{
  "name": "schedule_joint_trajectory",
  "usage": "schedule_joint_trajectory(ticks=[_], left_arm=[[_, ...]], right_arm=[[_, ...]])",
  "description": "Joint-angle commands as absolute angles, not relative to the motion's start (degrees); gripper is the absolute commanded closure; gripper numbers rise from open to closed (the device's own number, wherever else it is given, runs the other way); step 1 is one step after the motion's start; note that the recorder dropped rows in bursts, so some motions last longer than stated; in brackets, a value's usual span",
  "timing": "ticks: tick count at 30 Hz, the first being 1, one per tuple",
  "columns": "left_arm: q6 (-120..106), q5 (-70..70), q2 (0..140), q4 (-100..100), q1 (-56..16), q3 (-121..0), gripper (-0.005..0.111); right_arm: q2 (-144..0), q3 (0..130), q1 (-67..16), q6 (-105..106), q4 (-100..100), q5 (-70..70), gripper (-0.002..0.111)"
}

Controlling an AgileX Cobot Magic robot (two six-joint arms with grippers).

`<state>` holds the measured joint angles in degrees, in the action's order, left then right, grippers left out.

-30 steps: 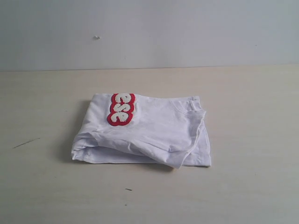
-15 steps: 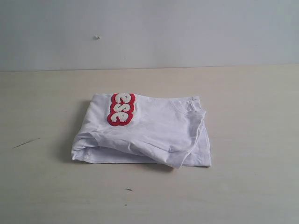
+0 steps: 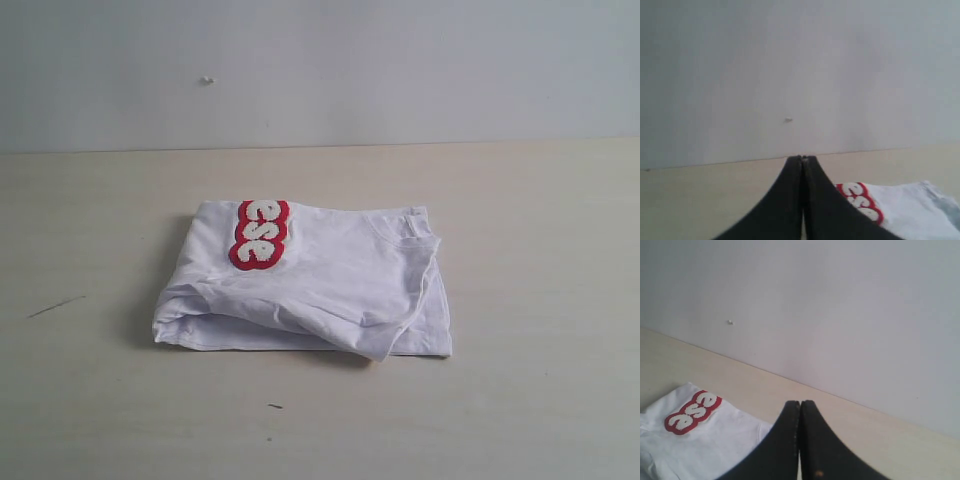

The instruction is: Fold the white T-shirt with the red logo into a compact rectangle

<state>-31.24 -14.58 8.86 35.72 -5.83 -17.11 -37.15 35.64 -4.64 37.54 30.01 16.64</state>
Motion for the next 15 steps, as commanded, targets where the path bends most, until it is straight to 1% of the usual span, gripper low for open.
schedule_joint_trajectory(ticks=[1, 6, 10, 13, 15], left_arm=[[-31.25, -14.26, 8.57, 32.06, -0.51, -16.82, 0.107], [-28.35, -14.37, 8.57, 26.65, 2.2, -15.04, 0.107], [-10.79, -14.37, 7.08, 9.88, 2.98, -12.01, 0.107], [-2.68, -14.24, 5.52, 2.3, 2.98, -9.07, 0.107], [-1.81, -14.01, 4.05, 1.16, 2.98, -6.27, 0.107]], right_arm=[[-36.81, 35.36, -4.65, 37.31, 29.95, 16.56, 0.108], [-36.81, 35.36, -4.65, 37.31, 29.95, 16.56, 0.108], [-36.81, 35.36, -4.65, 37.31, 29.84, 16.56, 0.108], [-36.81, 35.36, -4.65, 37.31, 29.97, 16.56, 0.108], [-36.81, 35.36, -4.65, 37.31, 29.97, 16.56, 0.108]])
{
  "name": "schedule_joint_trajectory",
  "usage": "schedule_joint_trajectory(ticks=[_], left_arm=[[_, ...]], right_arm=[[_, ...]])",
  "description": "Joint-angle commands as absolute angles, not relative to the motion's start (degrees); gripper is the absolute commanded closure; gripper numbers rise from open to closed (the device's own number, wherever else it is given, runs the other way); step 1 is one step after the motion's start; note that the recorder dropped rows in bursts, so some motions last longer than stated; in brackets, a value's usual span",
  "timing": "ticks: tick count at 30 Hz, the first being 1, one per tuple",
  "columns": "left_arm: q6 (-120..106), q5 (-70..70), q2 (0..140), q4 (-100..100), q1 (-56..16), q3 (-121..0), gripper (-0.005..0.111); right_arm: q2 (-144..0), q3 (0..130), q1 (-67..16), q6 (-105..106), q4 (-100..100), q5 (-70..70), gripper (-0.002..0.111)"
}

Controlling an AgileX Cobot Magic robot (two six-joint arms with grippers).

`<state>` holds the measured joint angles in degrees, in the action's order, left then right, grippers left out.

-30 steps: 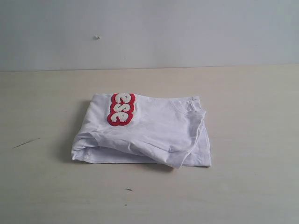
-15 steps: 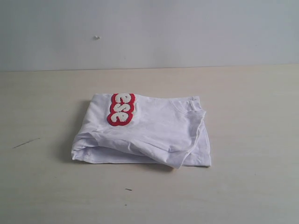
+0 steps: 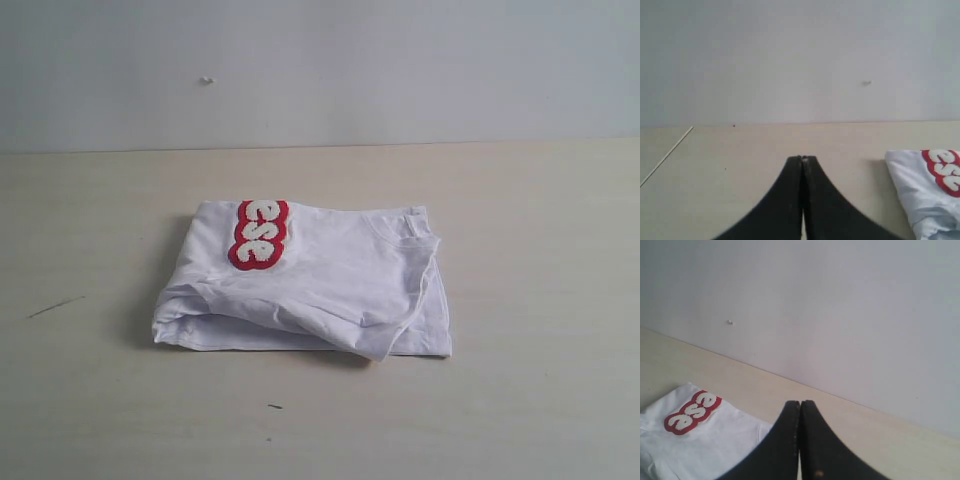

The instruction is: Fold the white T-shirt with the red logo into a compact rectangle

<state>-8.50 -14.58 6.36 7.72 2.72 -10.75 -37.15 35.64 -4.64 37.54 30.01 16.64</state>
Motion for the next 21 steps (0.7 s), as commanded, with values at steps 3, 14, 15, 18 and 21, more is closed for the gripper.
schedule_joint_trajectory(ticks=[3, 14, 15, 18, 21], left_arm=[[-1.69, -13.87, 2.0, 1.07, 2.98, -2.18, 0.107], [0.48, -17.24, 0.0, -1.48, 2.98, 0.0, 0.107], [1.18, -18.62, 0.0, -1.79, 2.98, 0.0, 0.107], [2.87, -20.3, 0.0, -2.72, 2.98, 0.0, 0.107], [3.53, -20.3, 0.0, -2.72, 2.98, 0.0, 0.107]], right_arm=[[-36.81, 35.36, -4.65, 37.31, 29.97, 16.56, 0.108], [-36.81, 35.36, -4.65, 37.31, 29.86, 16.56, 0.108], [-36.81, 35.36, -4.65, 37.31, 29.86, 16.56, 0.108], [-36.81, 35.36, -4.65, 37.31, 29.86, 16.56, 0.108], [-36.81, 35.36, -4.65, 37.31, 29.86, 16.56, 0.108]])
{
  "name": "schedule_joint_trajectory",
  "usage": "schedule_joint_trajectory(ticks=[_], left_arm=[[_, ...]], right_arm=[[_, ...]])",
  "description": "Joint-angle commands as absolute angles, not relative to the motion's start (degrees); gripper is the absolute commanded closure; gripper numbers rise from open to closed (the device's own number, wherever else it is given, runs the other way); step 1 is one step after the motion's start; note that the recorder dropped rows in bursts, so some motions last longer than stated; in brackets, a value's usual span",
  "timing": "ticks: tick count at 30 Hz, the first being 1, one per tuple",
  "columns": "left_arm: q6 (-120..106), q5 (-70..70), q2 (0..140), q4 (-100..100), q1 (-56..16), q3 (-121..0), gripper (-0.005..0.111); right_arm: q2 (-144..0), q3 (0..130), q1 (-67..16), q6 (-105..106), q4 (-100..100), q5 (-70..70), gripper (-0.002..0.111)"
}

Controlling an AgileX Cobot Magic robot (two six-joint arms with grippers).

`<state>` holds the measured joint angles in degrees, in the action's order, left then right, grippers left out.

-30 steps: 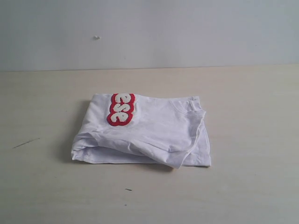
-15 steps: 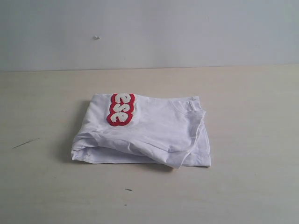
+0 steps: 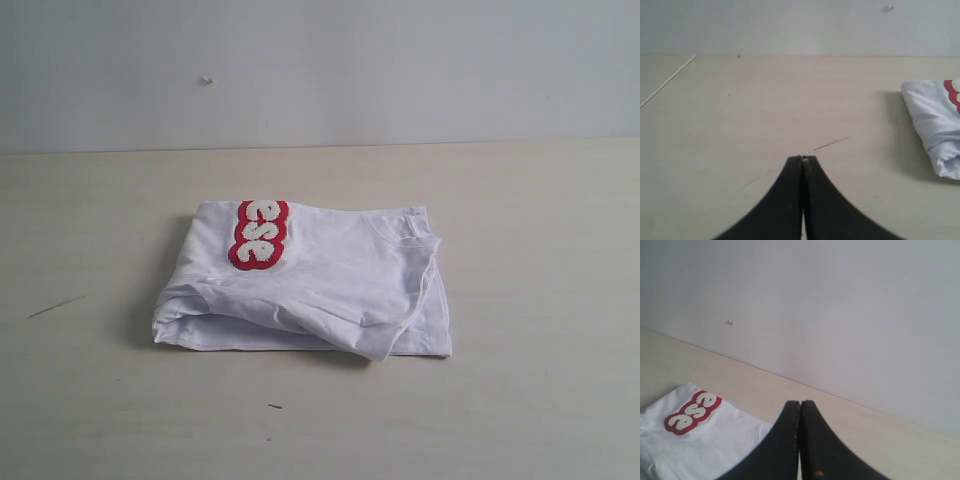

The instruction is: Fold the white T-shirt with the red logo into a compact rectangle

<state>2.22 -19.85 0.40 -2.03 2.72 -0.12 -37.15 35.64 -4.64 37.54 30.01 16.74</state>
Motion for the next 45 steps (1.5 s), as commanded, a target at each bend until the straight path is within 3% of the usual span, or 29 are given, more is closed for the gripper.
schedule_joint_trajectory(ticks=[1, 33, 45], left_arm=[[3.53, -20.3, 0.0, -2.72, 2.98, 0.0, 0.107], [3.42, -20.3, 0.0, -2.72, 2.98, 0.0, 0.107], [3.42, -20.3, 0.0, -2.72, 2.98, 0.0, 0.107]], right_arm=[[-36.81, 35.36, -4.65, 37.31, 29.86, 16.56, 0.108], [-36.41, 35.36, -4.65, 36.89, 29.58, 18.77, 0.108], [-20.32, 25.3, 0.37, 34.8, 29.29, 20.93, 0.108]])
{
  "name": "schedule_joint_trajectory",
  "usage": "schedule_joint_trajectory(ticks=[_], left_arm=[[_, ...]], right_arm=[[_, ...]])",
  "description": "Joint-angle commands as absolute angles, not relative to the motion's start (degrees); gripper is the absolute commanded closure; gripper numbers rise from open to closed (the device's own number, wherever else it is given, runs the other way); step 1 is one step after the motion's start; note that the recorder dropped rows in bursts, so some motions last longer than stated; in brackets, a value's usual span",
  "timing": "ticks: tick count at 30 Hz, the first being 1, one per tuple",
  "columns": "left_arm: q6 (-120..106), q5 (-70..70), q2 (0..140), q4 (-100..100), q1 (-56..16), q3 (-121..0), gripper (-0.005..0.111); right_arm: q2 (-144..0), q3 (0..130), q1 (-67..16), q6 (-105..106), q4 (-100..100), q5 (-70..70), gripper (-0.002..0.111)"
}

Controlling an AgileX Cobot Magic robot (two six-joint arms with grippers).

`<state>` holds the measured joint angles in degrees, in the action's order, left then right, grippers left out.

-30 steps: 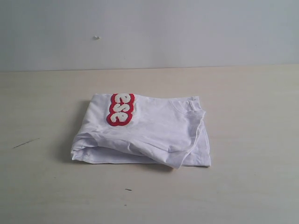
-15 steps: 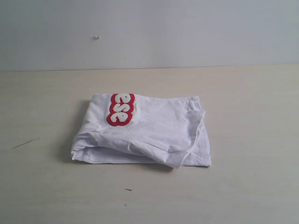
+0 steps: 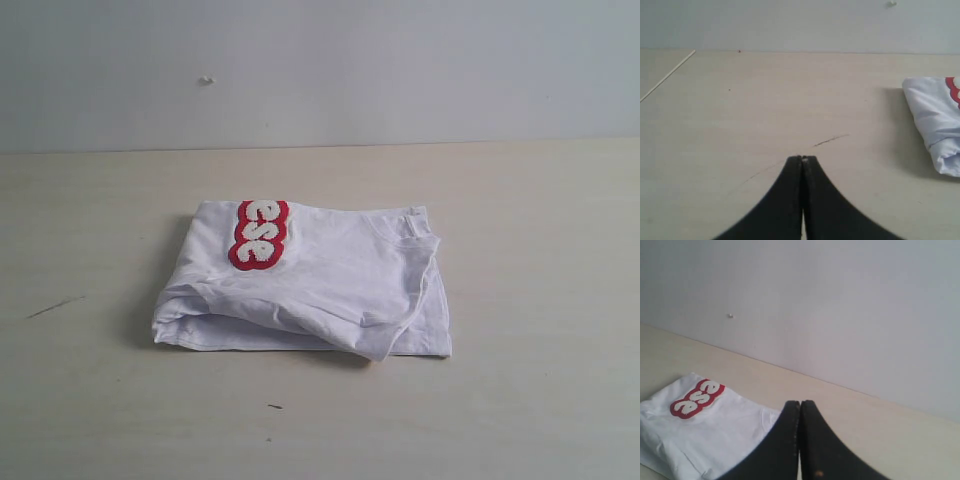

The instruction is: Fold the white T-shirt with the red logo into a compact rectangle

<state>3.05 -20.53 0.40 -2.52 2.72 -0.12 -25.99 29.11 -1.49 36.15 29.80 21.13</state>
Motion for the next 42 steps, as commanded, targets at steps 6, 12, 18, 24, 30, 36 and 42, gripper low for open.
schedule_joint_trajectory(ticks=[6, 12, 18, 24, 30, 36, 42], left_arm=[[3.42, -20.3, 0.0, -2.72, 2.98, 0.0, 0.107], [3.42, -20.3, 0.0, -2.72, 2.98, 0.0, 0.107], [3.42, -20.3, 0.0, -2.72, 2.98, 0.0, 0.107], [3.42, -20.3, 0.0, -2.72, 2.98, 0.0, 0.107], [3.42, -20.3, 0.0, -2.72, 2.98, 0.0, 0.107], [3.42, -20.3, 0.0, -2.72, 2.98, 0.0, 0.107], [3.42, -20.3, 0.0, -2.72, 2.98, 0.0, 0.107]], right_arm=[[-10.7, 19.35, 3.87, 32.59, 29.29, 20.82, 0.108], [-2.4, 11.77, 6.87, 30.26, 29.29, 19.84, 0.108], [0.0, 6.7, 8.74, 29.64, 29.29, 15.75, 0.108], [0.0, 1.96, 9.01, 29.75, 29.29, 9.59, 0.108], [0.0, 0.0, 9.01, 29.58, 29.15, 3.02, 0.108], [0.0, 0.0, 9.01, 12.23, 10.37, 0.0, 0.108], [0.0, 0.0, 9.01, -1.55, -0.64, 14.28, 0.108]])
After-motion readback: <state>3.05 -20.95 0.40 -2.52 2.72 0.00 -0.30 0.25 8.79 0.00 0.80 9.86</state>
